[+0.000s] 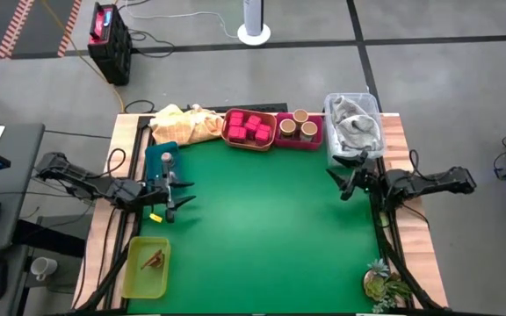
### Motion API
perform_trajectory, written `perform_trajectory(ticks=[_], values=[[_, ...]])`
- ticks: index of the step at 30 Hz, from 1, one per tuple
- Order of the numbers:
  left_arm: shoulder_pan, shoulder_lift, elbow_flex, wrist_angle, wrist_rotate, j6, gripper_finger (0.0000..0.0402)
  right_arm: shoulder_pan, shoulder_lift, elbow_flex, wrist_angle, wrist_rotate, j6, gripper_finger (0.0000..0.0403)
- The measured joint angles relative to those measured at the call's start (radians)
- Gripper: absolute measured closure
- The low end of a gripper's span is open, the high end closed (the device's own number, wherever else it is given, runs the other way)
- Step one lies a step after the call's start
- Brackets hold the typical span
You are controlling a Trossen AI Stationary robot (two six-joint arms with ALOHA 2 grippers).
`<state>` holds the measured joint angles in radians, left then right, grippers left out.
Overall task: Sort spices by type
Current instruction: Return to Home Position
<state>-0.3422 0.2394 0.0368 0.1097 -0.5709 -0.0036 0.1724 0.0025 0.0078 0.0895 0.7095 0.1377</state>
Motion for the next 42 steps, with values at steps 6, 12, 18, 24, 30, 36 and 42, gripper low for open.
perform_trajectory(ticks=[6,12,18,24,30,36,42], values=[[-0.017,0.0,-0.001,0.124,0.126,0.029,0.0214,-0.005,0.0,0.0,-0.001,0.0,0.102,0.0091],[-0.013,0.0,-0.002,0.13,0.13,0.115,0.0214,-0.004,0.0,0.0,0.0,-0.001,0.101,0.0091],[0.004,0.0,-0.002,0.135,0.055,0.047,0.0214,-0.005,0.0,0.0,0.0,-0.001,0.101,0.0091],[0.019,0.003,-0.002,0.112,0.05,0.071,0.0214,-0.004,0.0,0.0,-0.001,-0.001,0.101,0.0091],[0.019,0.003,-0.002,0.114,0.05,0.133,0.0214,-0.004,0.0,0.0,-0.002,-0.001,0.099,0.0091],[0.019,0.002,-0.002,0.064,0.05,0.149,0.0214,-0.004,0.0,0.0,-0.002,-0.002,0.099,0.0091],[0.019,0.003,-0.002,-0.03,0.051,0.136,0.0214,-0.005,0.0,0.0,-0.002,-0.002,0.099,0.0091]])
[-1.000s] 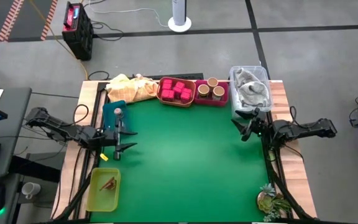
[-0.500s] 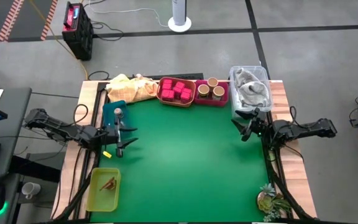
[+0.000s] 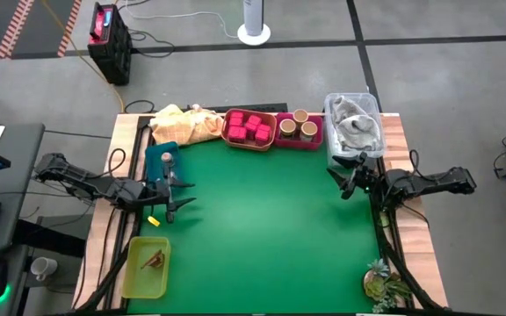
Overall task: Sort spices by type
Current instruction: Return to Home Position
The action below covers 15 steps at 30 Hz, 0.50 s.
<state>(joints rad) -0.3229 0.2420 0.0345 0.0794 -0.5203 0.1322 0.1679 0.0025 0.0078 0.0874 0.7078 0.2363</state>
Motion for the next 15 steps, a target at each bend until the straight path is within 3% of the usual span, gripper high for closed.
perform_trajectory(ticks=[15], values=[[0.0,0.0,0.0,-0.051,0.0,0.004,0.0214,0.0,0.0,0.0,0.0,0.0,0.0,0.0091]])
